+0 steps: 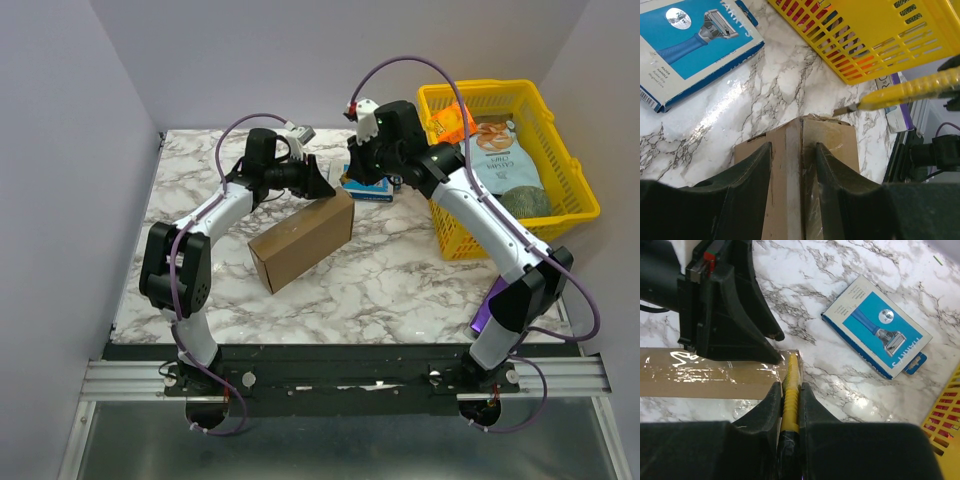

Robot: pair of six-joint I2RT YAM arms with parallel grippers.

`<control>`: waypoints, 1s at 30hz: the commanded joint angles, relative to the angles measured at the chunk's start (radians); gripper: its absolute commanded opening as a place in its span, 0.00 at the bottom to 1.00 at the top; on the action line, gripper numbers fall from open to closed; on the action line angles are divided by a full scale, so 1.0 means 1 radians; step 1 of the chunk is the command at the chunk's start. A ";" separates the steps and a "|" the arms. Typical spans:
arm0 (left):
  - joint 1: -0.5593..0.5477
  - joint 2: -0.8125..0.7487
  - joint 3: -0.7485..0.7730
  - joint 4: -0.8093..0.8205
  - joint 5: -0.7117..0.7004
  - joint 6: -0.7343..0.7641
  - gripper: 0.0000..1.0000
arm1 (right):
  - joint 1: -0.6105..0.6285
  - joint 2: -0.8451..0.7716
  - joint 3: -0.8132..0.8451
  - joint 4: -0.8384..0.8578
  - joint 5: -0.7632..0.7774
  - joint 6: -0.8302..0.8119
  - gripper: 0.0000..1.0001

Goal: Unpack the express box

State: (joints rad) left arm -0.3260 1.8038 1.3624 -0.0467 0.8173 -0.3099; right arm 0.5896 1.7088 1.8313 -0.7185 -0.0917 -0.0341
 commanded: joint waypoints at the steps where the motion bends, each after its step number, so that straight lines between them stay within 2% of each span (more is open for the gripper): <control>1: -0.015 0.022 -0.068 -0.111 -0.086 0.066 0.47 | 0.033 -0.006 -0.004 0.014 0.086 0.004 0.00; 13: -0.016 0.031 -0.082 -0.124 -0.101 0.080 0.46 | 0.046 0.012 -0.010 0.011 0.155 -0.044 0.00; 30: -0.028 0.023 -0.097 -0.119 -0.101 0.078 0.45 | 0.045 0.049 0.006 0.005 0.109 -0.033 0.00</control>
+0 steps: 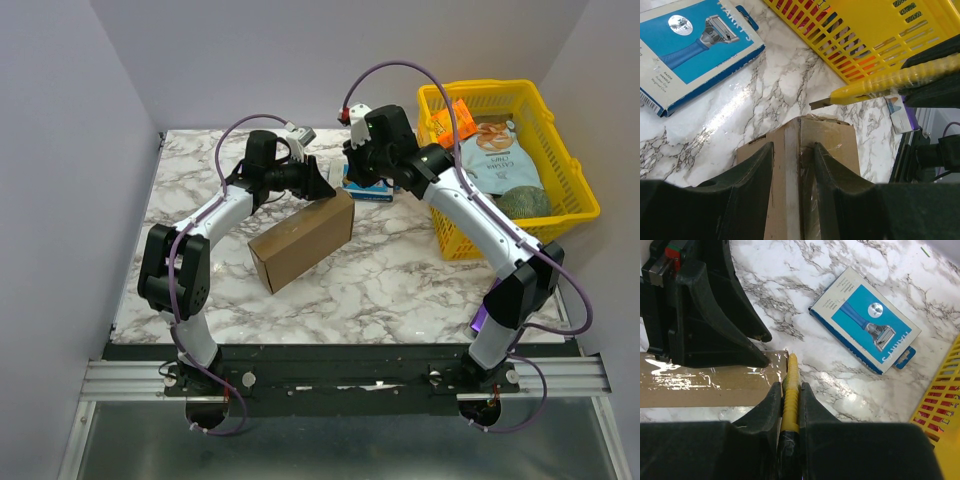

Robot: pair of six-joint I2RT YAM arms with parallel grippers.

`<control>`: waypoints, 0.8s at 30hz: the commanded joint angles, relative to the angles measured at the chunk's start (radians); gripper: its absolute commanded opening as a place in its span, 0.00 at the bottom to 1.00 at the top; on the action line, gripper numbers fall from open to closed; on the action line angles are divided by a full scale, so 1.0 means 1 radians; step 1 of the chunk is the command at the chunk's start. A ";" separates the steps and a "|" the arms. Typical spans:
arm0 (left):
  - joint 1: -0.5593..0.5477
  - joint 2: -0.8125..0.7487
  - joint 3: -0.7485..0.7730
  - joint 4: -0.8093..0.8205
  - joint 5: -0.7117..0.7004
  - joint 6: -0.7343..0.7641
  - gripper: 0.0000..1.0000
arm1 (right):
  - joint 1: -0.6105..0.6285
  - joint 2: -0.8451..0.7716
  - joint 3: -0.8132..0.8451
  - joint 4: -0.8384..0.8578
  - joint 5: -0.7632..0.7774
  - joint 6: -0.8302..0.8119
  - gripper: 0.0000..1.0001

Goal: Unpack the express box

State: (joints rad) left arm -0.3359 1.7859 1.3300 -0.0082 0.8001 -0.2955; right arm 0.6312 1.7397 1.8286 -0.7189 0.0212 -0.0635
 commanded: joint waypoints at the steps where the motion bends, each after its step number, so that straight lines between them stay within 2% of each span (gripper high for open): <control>1: -0.018 0.041 -0.064 -0.157 -0.085 0.065 0.45 | 0.004 0.020 0.011 0.006 -0.004 -0.004 0.00; 24: -0.023 0.050 -0.061 -0.161 -0.085 0.062 0.45 | 0.004 0.015 0.021 -0.002 -0.044 -0.002 0.00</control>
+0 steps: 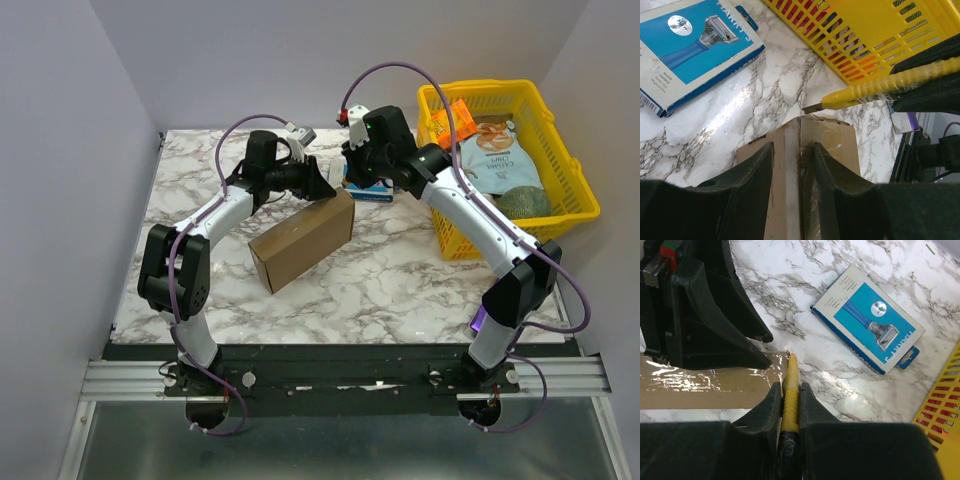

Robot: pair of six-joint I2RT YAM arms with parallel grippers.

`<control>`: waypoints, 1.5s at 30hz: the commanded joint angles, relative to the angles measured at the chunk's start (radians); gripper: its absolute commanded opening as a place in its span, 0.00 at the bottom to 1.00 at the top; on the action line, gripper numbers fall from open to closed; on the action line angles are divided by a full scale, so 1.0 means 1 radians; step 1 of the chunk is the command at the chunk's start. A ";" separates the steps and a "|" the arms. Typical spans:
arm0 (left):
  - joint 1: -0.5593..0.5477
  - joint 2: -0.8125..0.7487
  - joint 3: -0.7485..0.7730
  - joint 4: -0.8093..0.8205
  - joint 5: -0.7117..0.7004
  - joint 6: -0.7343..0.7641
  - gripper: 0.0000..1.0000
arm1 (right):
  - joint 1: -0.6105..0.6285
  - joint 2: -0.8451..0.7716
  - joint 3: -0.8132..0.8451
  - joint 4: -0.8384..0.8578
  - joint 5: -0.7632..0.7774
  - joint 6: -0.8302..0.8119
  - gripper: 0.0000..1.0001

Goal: Unpack the express box

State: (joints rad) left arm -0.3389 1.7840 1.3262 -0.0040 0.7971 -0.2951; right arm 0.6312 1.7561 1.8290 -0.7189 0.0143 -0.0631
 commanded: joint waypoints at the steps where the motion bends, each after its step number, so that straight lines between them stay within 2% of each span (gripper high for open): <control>1: -0.020 0.052 -0.058 -0.165 -0.082 0.065 0.45 | 0.004 -0.004 0.018 -0.004 -0.040 -0.001 0.00; 13: -0.020 0.052 -0.059 -0.168 -0.084 0.067 0.45 | 0.004 -0.006 0.021 -0.001 -0.042 -0.004 0.00; 25: -0.020 0.061 -0.050 -0.185 -0.114 0.076 0.45 | 0.007 -0.049 -0.025 -0.070 -0.059 -0.012 0.00; 45: -0.035 0.075 -0.045 -0.198 -0.131 0.083 0.32 | 0.030 -0.119 -0.086 -0.140 -0.033 0.042 0.00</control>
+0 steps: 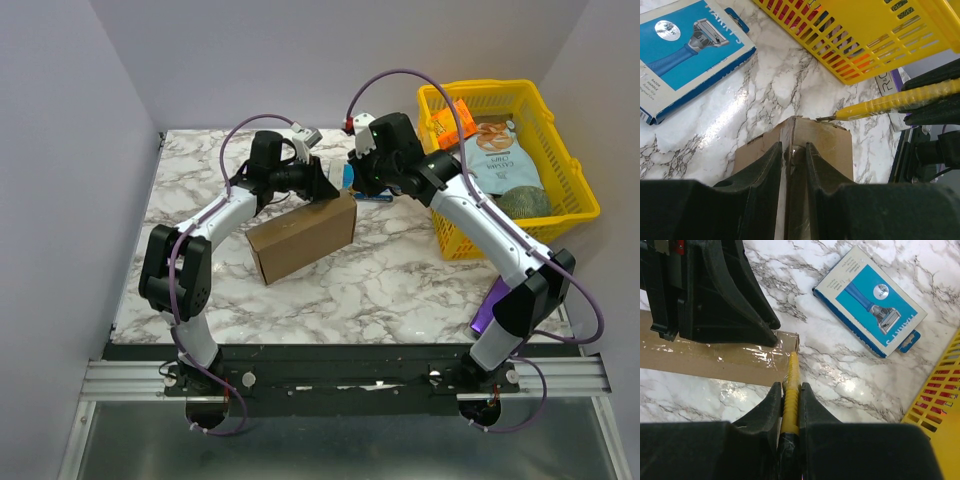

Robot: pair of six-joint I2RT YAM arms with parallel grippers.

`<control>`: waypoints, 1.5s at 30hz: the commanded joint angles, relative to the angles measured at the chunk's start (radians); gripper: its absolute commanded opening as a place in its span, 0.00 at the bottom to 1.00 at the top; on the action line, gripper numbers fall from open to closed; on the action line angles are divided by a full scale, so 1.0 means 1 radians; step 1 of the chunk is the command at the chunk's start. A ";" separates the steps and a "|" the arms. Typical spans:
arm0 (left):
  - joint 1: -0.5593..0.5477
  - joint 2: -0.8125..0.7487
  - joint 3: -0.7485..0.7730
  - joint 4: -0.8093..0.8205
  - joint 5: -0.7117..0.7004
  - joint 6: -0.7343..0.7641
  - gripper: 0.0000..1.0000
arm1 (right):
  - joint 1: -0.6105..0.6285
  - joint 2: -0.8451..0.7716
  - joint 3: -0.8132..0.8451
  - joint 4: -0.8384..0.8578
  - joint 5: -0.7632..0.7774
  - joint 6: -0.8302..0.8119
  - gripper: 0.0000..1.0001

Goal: Unpack the express box

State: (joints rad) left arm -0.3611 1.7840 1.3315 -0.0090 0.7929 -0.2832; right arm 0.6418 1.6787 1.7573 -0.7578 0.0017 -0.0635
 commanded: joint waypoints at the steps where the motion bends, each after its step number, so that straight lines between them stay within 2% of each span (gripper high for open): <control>1: -0.013 0.077 -0.052 -0.192 -0.126 0.070 0.31 | 0.019 -0.042 -0.015 -0.104 -0.020 0.044 0.00; 4: -0.018 0.086 -0.049 -0.195 -0.124 0.067 0.28 | 0.019 -0.042 -0.016 -0.118 -0.014 0.051 0.00; 12: -0.021 0.092 -0.049 -0.195 -0.135 0.062 0.00 | 0.021 -0.028 0.033 -0.193 0.020 0.103 0.01; 20: -0.021 0.092 -0.057 -0.178 -0.130 0.047 0.00 | 0.021 -0.037 0.054 -0.256 0.029 0.102 0.01; 25: -0.024 0.087 -0.066 -0.172 -0.124 0.047 0.00 | 0.019 -0.037 0.117 -0.215 0.141 0.109 0.00; 29: -0.032 0.086 -0.068 -0.171 -0.123 0.044 0.00 | 0.019 0.006 0.184 -0.147 0.169 0.129 0.00; 36: -0.038 0.083 -0.064 -0.177 -0.123 0.049 0.00 | 0.018 0.091 0.258 -0.110 0.159 0.113 0.00; 45: -0.038 0.081 -0.068 -0.178 -0.127 0.052 0.00 | 0.021 0.131 0.262 -0.133 0.135 0.105 0.00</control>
State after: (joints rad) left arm -0.3801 1.7882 1.3331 0.0067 0.7750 -0.2783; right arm 0.6552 1.8091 1.9949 -0.8848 0.1410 0.0433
